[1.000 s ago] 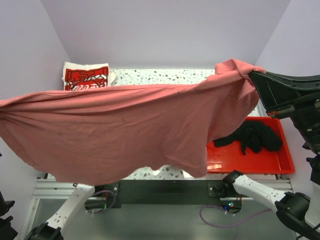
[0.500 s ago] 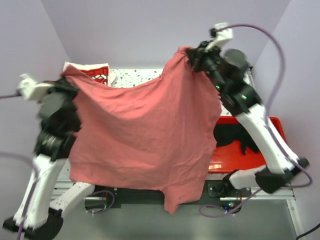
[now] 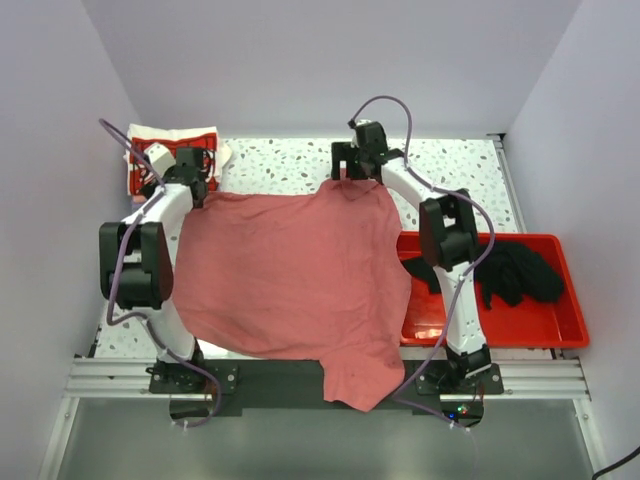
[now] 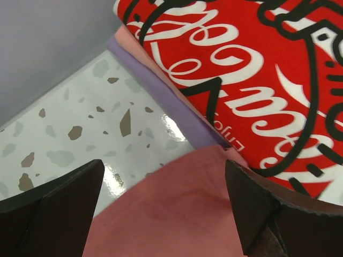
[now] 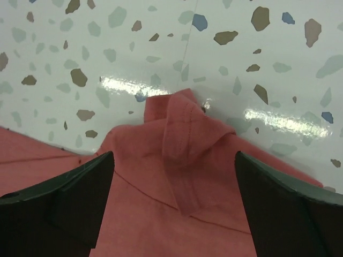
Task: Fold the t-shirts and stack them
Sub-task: Flatten the tshirt out
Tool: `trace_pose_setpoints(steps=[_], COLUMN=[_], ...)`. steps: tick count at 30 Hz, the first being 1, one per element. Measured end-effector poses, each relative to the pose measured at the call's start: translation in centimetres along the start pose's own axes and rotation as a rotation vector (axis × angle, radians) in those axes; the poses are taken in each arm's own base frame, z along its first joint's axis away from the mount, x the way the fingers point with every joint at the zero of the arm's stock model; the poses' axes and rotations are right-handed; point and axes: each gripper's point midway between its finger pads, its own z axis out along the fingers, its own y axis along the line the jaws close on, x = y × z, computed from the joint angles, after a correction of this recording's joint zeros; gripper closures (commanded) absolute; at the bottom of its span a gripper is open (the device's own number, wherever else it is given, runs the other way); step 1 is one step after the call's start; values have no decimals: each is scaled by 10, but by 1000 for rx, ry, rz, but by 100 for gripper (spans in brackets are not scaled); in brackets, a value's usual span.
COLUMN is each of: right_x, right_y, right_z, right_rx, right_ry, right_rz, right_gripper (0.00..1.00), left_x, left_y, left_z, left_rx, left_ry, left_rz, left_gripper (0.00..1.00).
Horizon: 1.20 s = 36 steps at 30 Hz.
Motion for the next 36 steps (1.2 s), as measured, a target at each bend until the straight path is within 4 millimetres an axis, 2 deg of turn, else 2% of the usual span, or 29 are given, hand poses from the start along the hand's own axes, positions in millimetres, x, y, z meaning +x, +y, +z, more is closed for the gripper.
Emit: trace_pose_setpoints(steps=[2,4,7,11,14,17,19,22,24,25,28,36], right_x=[1,-12,-33,-54,-53,-26,7,64,98,117,150,191], right_y=[3,9,20,38,50,68,87,114,123,125,121,94], right_z=[-1,-11,-39,-100,-143,-171,-181,-184,-182,-181,-178,-146], right_rx=[-15,-36,-66,-130,-169,-201,-228,-267,-277,-273,-242,-100], right_ry=[14,-15,-70,-135,-169,-155,-109,-7,66,108,187,302], right_rz=[-9,-12,-16,-9,-13,-33,-60,-107,-133,-144,-155,-149], right_gripper=[1,1,1,1,1,1,1,1,1,1,1,1], left_x=[-4,-19,-44,-65,-56,-21,14,60,82,89,104,146], left_y=[-5,-10,-4,8,20,37,50,65,71,73,72,69], left_z=[-6,-22,-56,-96,-114,-124,-131,-135,-136,-136,-136,-118], left_rx=[33,98,202,310,366,411,450,490,503,506,518,466], left_ry=[1,-23,-69,-96,-72,0,64,150,193,209,254,386], left_rz=[-12,-54,-133,-199,-206,-194,-183,-159,-147,-143,-132,-80], left_gripper=[0,0,0,0,0,0,0,0,0,0,0,0])
